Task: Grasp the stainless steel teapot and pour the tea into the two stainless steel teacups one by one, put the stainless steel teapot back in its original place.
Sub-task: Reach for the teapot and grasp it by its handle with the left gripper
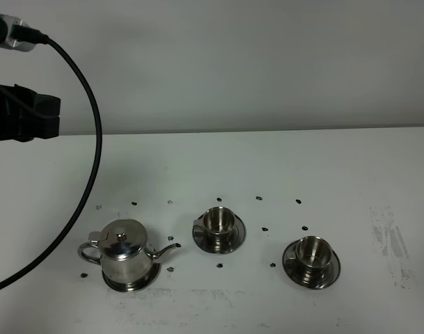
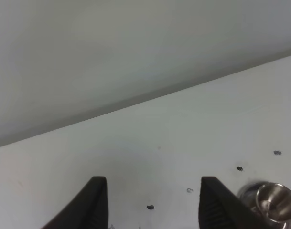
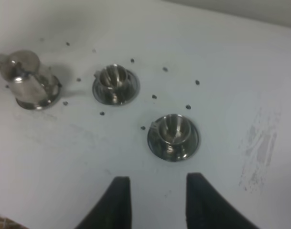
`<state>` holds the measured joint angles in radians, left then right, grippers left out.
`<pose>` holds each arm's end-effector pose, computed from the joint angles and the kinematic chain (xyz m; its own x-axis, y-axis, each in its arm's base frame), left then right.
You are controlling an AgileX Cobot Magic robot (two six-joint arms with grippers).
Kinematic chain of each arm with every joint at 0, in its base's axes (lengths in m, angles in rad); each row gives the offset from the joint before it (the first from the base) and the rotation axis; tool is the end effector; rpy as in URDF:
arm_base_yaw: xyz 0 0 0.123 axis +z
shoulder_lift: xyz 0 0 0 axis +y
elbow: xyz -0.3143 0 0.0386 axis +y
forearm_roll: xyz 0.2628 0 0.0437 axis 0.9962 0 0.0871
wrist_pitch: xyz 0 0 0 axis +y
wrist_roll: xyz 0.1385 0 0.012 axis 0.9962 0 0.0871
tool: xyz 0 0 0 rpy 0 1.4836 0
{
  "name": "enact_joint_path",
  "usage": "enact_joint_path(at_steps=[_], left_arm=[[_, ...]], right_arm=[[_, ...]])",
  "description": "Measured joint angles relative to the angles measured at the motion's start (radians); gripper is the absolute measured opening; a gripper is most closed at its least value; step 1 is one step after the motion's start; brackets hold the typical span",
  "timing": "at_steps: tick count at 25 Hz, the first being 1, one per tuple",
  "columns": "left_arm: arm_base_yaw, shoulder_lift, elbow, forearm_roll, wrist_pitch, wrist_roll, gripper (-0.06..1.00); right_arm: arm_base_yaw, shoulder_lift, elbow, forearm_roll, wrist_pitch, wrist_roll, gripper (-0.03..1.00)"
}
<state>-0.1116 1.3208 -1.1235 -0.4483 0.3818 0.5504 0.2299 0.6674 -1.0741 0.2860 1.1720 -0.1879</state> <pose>0.3443 -0.0612 0.3678 -0.4020 0.1744 -0.8989 0.3089 0.9500 0.0462 0.0958 0.0595 0.4092 -0.5666 -0.2061 -0.7978 -0.4628 0.8807 0.1012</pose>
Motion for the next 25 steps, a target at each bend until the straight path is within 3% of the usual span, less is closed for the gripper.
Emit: enact_joint_path(at_steps=[16,20,25], left_arm=[[0.0,0.0,0.001,0.051,0.053,0.012,0.44],[0.0,0.0,0.001,0.053,0.055,0.012,0.44],[0.0,0.0,0.001,0.053,0.055,0.012,0.44]], right_arm=[[0.0,-0.417,0.47,-0.05,-0.045,0.003,0.24],[0.0,-0.481,0.514,-0.05,-0.096,-0.011,0.24],[0.0,-0.522,0.532,-0.058,-0.091,-0.04,0.24]])
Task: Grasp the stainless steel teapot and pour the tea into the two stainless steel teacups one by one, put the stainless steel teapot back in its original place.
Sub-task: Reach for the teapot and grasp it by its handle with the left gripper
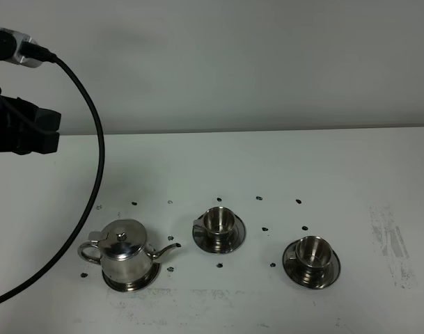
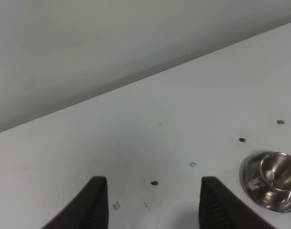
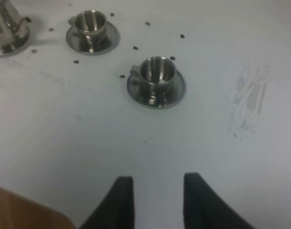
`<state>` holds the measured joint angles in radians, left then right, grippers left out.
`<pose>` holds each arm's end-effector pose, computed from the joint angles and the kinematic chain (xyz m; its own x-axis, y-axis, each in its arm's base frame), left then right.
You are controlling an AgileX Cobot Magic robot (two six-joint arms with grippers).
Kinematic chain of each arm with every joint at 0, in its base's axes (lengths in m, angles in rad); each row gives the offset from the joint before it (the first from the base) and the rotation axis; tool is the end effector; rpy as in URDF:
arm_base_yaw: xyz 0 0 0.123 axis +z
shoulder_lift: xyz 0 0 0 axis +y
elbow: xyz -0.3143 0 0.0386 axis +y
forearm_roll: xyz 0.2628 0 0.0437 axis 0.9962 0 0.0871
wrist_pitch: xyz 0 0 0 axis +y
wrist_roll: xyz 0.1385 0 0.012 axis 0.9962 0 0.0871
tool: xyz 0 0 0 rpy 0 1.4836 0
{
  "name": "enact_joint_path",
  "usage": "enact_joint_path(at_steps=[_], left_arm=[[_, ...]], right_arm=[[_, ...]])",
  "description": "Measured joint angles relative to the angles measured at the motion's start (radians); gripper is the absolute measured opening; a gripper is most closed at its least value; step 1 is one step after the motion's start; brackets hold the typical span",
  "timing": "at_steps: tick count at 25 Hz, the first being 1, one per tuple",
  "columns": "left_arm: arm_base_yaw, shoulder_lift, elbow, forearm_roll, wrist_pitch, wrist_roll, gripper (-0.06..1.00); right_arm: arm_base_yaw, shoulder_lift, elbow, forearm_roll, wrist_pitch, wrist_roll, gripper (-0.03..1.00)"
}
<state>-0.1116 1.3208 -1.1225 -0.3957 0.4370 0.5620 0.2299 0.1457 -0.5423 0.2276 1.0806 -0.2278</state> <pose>0.3403 -0.0610 0.3601 -0.4324 0.2459 -0.8675 0.3436 0.9345 0.0936 0.0264 0.0346 0.2732 -0.4888 -0.2341 -0.8404 -0.4461 0.8949 0.0102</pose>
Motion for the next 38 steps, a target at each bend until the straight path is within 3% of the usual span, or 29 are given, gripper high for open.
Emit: enact_joint_path(at_steps=[15,26,32,38], left_arm=[[0.0,0.0,0.0,0.0,0.012,0.003,0.44],[0.0,0.0,0.0,0.005,0.052,0.003,0.44],[0.0,0.0,0.0,0.02,0.09,0.003,0.44],[0.0,0.0,0.0,0.112,0.236,0.003,0.44]], right_arm=[[-0.003,-0.034,0.02,-0.008,0.041,-0.007,0.24],[-0.285,-0.153,0.022,-0.005,0.041,-0.007,0.24],[-0.298,-0.153,0.022,0.011,0.041,-0.007,0.24],[-0.298,-0.153,0.022,0.02,0.041,-0.007,0.24]])
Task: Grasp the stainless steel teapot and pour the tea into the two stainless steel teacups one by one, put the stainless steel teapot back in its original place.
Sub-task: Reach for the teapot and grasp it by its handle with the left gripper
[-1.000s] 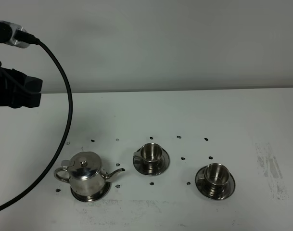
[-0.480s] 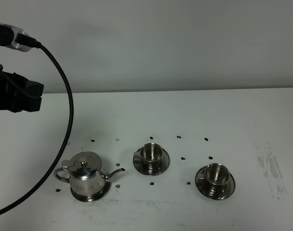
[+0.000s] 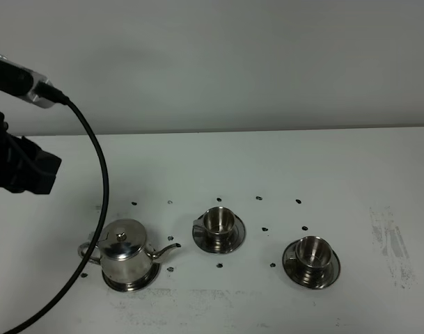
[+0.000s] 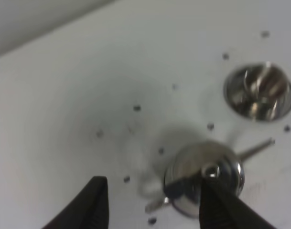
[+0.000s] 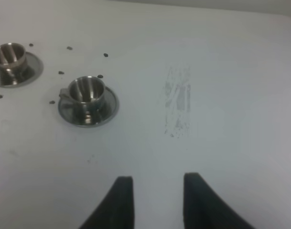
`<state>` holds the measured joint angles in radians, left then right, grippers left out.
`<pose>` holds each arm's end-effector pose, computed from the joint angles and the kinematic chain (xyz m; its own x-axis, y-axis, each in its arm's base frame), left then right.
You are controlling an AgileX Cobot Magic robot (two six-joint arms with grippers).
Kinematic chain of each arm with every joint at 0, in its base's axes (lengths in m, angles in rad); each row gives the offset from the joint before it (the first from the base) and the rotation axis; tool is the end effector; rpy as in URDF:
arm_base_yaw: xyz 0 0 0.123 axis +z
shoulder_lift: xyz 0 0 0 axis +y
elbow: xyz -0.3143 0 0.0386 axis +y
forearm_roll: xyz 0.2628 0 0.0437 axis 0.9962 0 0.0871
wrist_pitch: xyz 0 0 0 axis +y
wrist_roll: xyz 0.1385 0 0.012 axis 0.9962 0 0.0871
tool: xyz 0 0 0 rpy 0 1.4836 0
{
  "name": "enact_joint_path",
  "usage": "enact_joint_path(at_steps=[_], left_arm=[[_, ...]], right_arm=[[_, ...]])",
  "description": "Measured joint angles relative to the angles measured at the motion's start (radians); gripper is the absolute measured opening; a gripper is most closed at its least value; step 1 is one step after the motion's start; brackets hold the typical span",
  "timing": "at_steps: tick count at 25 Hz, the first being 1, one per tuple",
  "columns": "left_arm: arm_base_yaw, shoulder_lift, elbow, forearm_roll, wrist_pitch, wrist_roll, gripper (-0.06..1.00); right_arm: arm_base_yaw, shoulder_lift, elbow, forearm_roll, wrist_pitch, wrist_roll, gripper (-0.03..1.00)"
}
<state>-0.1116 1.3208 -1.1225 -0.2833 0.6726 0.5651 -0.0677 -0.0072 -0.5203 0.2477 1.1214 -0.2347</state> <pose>0.3200 -0.0602 0.3334 -0.5694 0.3954 -0.7208 0.4512 0.8832 0.1281 0.0119 0.0300 0.2649 -0.4538 -0.0914 -0.8864 -0.1861 0.9825 -0.0060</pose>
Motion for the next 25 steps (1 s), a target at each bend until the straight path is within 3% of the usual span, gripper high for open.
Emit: enact_joint_path(at_steps=[5,11,15,19,25], left_arm=[[0.0,0.0,0.0,0.11,0.037,-0.002,0.44],[0.0,0.0,-0.009,0.12,0.072,-0.003,0.44],[0.018,0.0,-0.01,0.155,0.233,-0.002,0.44],[0.034,0.0,-0.01,0.241,0.319,0.066,0.44],[0.03,0.033,-0.01,0.227,0.312,0.147,0.44]], right_arm=[[0.0,0.0,0.001,0.01,0.0,0.0,0.24],[0.0,0.0,0.001,0.011,0.0,0.0,0.24],[0.0,0.0,0.001,0.011,0.0,0.0,0.24],[0.0,0.0,0.001,0.012,0.0,0.0,0.24],[0.0,0.0,0.001,0.012,0.0,0.0,0.24]])
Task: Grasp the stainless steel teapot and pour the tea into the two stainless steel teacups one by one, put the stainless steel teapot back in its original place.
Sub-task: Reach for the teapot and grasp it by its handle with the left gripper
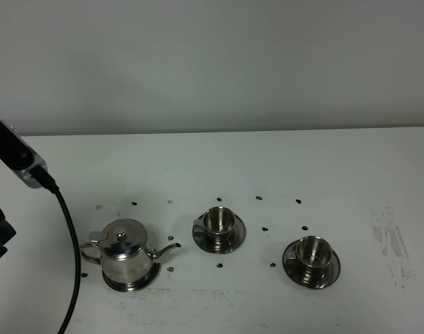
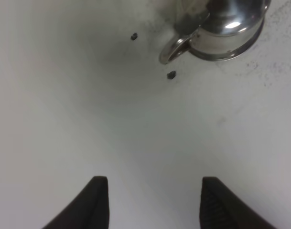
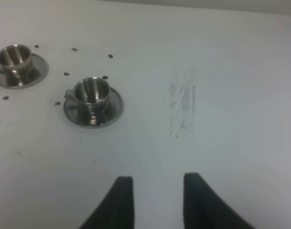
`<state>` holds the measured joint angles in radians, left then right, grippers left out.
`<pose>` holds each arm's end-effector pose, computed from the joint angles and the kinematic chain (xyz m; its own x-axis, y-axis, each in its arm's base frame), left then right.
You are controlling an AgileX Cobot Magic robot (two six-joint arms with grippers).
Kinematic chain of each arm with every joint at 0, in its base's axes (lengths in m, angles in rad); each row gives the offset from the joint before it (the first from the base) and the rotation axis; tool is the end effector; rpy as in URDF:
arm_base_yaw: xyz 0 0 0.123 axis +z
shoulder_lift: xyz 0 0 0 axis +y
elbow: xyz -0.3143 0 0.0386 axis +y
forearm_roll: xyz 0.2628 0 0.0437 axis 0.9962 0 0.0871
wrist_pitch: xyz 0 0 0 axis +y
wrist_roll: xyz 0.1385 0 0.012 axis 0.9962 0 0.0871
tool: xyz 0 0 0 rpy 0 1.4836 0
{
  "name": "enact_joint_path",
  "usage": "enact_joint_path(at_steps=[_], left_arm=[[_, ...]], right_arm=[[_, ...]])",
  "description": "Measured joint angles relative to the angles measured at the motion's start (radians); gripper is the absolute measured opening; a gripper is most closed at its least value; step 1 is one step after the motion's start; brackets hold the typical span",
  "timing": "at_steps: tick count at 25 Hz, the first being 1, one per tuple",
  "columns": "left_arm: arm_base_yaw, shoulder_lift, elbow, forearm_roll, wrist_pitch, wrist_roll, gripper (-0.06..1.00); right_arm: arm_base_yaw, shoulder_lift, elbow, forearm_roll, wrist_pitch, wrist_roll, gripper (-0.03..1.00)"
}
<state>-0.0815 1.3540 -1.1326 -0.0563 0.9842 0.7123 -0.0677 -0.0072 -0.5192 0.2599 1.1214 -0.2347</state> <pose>0.2953 -0.0307 0.2983 -0.6321 0.6827 -0.3666 0.6433 0.7261 0.2429 0.0119 0.0315 0.2649 -0.4535 -0.0857 -0.8871 -0.1930 0.9812 0.0039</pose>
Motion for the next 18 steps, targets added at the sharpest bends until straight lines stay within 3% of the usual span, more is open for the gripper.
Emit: enact_joint_path(at_steps=[14,18], left_arm=[[-0.008,0.139,-0.001,-0.002,-0.086,0.26,0.44],[-0.008,0.139,-0.001,-0.002,-0.103,0.282,0.44]], right_arm=[[0.0,0.0,0.0,0.0,0.0,0.0,0.24],[0.0,0.0,0.0,0.0,0.0,0.0,0.24]])
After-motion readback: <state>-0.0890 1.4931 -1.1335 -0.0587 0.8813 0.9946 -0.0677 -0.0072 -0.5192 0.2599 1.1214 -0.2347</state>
